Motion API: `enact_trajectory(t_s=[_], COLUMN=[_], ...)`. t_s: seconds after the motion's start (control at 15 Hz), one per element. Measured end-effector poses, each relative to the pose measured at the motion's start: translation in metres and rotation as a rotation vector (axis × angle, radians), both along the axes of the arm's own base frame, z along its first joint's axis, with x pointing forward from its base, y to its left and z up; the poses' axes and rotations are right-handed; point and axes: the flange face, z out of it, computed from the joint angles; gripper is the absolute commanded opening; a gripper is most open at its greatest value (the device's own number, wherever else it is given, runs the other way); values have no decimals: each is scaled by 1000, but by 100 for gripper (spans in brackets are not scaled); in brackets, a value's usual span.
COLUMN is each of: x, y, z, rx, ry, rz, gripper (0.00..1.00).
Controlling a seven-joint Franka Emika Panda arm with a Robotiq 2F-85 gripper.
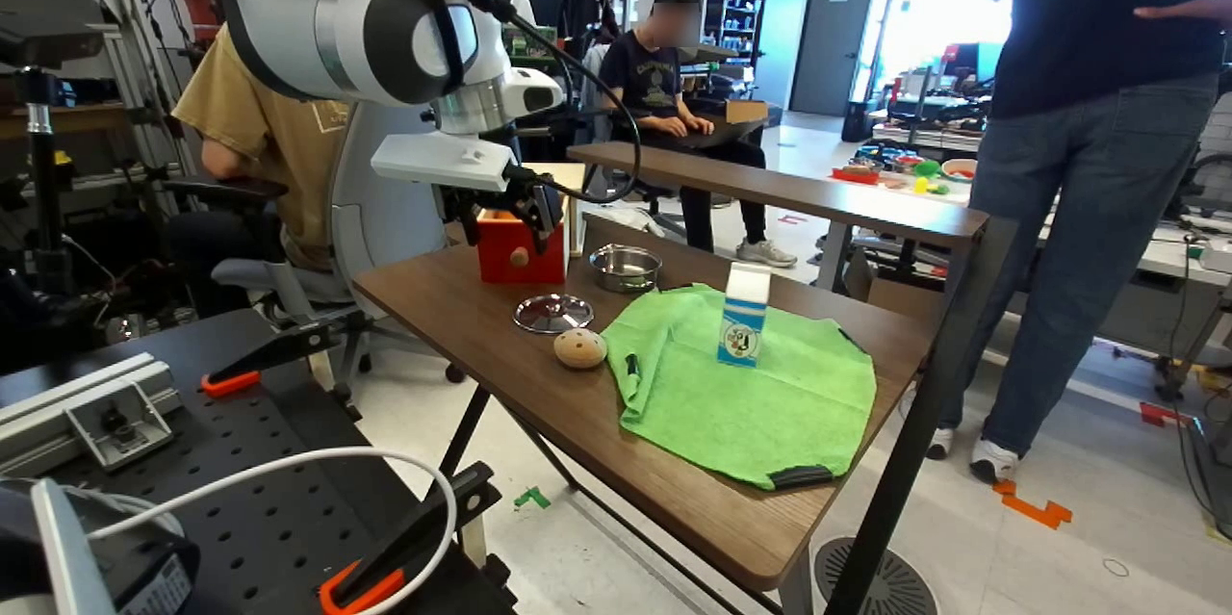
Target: Remove the brown plushy from the drawer, put it on the table, and then close the drawer
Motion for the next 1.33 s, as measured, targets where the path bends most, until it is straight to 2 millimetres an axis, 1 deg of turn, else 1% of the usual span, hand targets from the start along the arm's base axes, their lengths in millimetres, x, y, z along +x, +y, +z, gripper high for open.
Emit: enact_trajectory(t_s=[0.2,0.47,0.8,1.0,1.13,1.33], x=[1,8,15,21,31,48], y=[-1,1,6,10,16,31], z=[-1,-1,-13,-16,-13,0], rx=[9,25,38,47,63,97], ry=[1,-5,6,3,-13,-47], rz=[16,24,23,21,18,11], gripper=[100,100,100,100,100,100])
